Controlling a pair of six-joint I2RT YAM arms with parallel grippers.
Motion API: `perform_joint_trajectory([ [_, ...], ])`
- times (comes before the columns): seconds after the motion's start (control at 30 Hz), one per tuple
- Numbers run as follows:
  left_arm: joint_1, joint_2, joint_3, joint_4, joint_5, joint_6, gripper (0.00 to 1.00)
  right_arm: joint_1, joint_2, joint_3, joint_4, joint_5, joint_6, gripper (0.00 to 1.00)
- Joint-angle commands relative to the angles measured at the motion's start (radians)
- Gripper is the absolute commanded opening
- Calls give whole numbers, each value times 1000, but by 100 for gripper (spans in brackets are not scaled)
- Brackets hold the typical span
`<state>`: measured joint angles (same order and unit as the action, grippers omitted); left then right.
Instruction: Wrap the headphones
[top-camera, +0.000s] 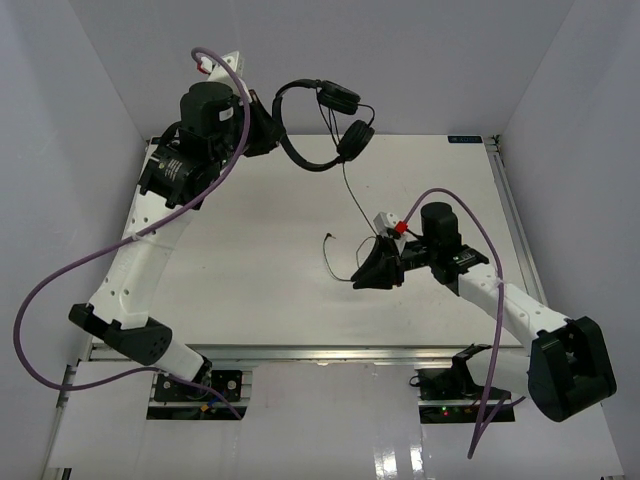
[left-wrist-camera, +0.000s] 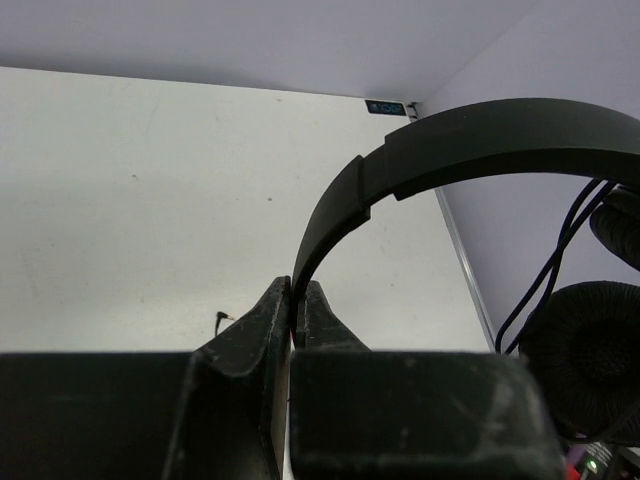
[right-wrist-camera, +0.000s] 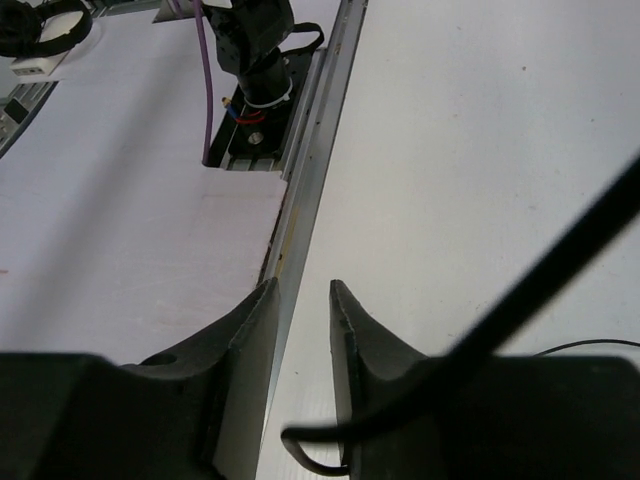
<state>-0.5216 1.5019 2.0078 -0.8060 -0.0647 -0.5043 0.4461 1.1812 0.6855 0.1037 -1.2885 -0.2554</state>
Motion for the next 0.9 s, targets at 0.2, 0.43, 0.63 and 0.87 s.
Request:
perform_joint_trajectory([
  [0.2, 76, 94, 69, 117, -14, -110, 0, -3, -36, 87, -199, 232, -105, 11],
  [0.43, 117, 32, -71, 245, 5, -175, 0, -2, -55, 122, -303, 376, -182, 11],
  [0.63, 139, 75, -65, 237, -42, -172, 0, 56, -85, 199, -425, 608, -296, 8],
  [0.87, 140, 251, -27, 179, -104, -68, 0, 260, -93, 348, -626, 1027, -479, 8],
])
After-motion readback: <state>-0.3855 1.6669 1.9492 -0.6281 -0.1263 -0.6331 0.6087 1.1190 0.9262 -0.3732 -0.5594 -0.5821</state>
